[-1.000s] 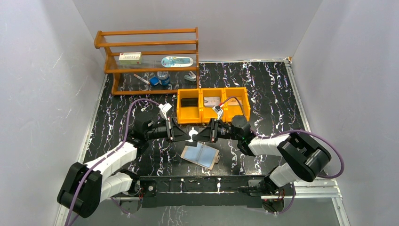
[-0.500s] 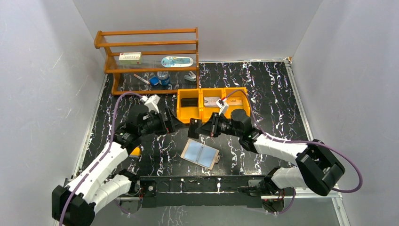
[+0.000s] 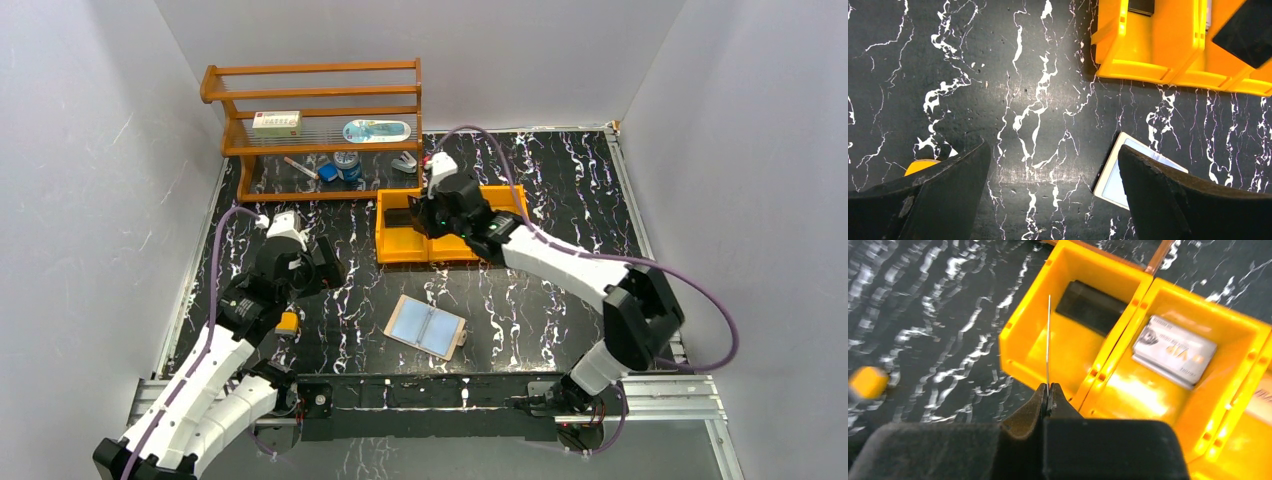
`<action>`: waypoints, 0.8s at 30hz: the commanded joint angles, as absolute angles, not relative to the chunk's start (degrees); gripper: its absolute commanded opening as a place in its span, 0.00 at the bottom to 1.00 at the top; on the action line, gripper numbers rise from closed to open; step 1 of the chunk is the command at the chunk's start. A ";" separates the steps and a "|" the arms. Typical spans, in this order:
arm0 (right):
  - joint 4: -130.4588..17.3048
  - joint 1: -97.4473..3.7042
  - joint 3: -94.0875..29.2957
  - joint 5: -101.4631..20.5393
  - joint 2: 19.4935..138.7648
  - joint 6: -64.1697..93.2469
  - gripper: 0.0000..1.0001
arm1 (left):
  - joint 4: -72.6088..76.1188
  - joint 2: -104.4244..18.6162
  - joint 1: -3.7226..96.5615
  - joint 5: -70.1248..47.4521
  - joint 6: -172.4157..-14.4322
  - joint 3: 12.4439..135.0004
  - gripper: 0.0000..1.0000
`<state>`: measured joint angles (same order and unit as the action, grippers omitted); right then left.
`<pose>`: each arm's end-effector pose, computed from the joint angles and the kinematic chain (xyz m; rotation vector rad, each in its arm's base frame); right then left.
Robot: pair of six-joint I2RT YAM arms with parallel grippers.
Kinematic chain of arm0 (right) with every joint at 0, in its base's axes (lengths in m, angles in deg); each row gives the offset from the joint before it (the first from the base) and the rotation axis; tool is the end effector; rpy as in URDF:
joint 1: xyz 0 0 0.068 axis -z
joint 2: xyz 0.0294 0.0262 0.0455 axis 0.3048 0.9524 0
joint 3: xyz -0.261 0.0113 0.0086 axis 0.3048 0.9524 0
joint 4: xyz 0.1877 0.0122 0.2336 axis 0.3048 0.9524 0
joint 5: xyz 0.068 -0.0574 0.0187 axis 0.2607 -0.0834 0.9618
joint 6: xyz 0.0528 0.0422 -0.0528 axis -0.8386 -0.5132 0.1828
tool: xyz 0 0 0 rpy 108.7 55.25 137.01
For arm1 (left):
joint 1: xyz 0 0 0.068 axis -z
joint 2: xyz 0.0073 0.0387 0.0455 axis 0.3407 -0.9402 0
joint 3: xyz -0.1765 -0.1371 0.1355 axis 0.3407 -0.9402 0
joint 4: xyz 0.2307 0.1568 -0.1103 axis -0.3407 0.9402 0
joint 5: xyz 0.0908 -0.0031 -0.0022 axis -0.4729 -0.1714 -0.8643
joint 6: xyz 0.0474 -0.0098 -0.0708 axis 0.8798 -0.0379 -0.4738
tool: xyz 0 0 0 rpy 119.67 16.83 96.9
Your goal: Take the credit cards out of the card holder
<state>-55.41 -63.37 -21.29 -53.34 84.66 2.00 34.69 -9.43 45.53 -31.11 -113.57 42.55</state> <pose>0.3049 0.3018 0.2531 -0.4049 2.0021 0.6356 0.2276 -0.0922 0.2594 -0.2333 2.1236 -0.3812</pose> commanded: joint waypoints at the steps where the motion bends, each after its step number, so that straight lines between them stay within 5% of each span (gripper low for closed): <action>1: -49.50 -67.06 -30.02 -65.76 91.72 21.31 0.00 | 36.29 -8.02 45.30 -33.68 -111.56 42.86 0.98; 24: -52.71 -70.29 -48.00 -79.57 117.16 57.99 0.01 | 39.11 -0.40 45.32 -37.66 -113.78 42.80 0.98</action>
